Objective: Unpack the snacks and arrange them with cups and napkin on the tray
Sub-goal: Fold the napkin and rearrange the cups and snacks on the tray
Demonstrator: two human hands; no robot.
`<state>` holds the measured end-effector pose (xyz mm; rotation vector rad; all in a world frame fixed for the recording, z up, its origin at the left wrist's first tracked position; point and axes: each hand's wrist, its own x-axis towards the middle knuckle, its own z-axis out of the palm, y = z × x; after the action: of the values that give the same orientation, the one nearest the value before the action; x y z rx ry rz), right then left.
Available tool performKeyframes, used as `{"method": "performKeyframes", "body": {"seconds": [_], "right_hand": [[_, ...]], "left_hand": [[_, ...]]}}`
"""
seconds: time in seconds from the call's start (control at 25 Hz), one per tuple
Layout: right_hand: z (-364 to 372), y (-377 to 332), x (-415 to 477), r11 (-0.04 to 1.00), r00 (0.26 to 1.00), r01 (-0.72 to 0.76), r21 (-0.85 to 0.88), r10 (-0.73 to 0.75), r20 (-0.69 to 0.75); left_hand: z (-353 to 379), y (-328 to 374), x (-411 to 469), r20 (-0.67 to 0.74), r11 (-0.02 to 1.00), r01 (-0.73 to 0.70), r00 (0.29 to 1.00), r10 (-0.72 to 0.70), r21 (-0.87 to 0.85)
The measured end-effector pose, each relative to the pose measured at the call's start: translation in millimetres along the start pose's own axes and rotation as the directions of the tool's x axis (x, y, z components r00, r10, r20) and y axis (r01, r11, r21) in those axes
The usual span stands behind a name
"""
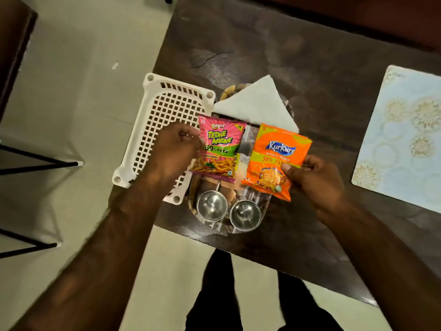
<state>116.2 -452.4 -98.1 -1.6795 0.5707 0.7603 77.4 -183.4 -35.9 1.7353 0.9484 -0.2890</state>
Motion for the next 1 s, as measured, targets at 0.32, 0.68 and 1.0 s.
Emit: {"method": "performKeyframes", "body": {"seconds": [0.32,0.68,1.0], "right_hand": [[27,3,9,0.998,0.999,-0.02,-0.052,0.022,0.032],[30,12,12,0.988,0.999,0.014,-0.152,-0.019,-0.031],[35,11,13,0.984,1.0,-0.018,-0.175,0.022,0.02]], "left_hand": [[-39,-65,-2,0.017,0.901,-0.052,0.999,0.05,0.431],[-76,-110,-20,0.25,0.427,-0.284,0.959,0.134,0.859],[-81,-152,-32,0.198,0.346,-0.281,0.946,0.256,0.895]]}}
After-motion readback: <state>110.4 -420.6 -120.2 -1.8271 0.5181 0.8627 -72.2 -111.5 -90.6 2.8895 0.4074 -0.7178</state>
